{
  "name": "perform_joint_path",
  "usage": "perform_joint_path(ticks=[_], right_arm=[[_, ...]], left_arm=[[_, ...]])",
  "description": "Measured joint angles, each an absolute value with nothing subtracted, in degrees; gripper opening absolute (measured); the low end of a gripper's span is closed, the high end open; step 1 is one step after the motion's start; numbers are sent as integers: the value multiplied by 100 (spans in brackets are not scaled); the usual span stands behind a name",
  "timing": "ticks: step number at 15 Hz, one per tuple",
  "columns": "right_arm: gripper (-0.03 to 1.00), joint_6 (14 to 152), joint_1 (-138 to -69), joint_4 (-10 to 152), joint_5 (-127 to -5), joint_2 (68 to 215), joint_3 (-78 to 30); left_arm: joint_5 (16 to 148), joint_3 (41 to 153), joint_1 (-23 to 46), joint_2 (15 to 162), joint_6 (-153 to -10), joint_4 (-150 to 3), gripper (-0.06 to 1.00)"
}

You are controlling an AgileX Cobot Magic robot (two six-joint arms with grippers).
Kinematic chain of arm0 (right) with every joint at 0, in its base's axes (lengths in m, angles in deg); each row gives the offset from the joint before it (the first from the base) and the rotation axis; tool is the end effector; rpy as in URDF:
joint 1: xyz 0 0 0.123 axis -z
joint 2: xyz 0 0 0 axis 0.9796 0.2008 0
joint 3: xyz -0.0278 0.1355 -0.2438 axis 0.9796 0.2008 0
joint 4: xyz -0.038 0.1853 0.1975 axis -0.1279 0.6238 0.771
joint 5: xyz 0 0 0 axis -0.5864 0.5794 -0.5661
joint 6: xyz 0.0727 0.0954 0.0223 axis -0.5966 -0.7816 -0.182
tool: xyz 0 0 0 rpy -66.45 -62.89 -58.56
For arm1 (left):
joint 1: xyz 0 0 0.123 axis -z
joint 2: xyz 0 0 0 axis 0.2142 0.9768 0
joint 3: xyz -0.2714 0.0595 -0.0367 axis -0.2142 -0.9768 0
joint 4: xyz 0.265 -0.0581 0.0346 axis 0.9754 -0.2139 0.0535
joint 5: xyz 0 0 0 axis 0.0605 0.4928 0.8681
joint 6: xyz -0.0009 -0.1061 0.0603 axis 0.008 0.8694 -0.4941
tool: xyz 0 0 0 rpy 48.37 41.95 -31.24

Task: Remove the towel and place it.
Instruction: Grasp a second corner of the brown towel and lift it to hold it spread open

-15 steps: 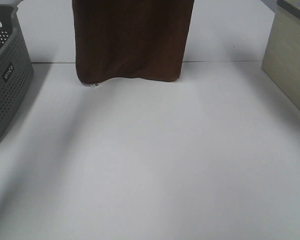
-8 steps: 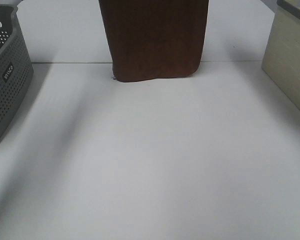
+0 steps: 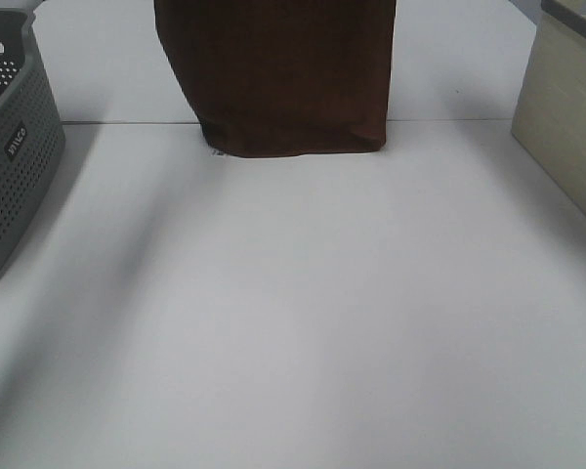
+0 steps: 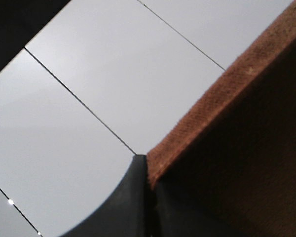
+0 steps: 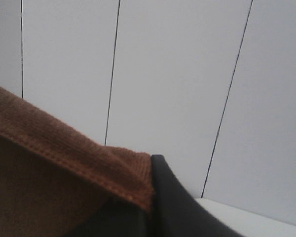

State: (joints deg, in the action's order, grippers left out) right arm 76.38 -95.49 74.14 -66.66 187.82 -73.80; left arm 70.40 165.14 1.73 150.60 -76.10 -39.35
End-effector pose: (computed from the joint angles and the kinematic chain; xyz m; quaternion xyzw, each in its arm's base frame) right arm 0.5235 0.1652 0.4498 -0.1404 0.6570 0.0904 0.7352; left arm 0.5694 -0.1491 0.4442 0.3025 0.4453 0.2466 0.8058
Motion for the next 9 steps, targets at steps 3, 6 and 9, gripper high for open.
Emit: perform_joint_path(ticks=[3, 6, 9], right_arm=[[1, 7638, -9549, 7528, -7411, 18719, -7380], [1, 7638, -9543, 7695, -8528, 18409, -7380], [1, 7638, -9543, 7878, -9903, 17962, -7380]], left_arm=[[8633, 16514, 299, 14894, -7512, -4181, 0], [10461, 16514, 448, 14419, -7507, -4571, 0], [12569, 16525, 511, 13794, -7300, -4949, 0]])
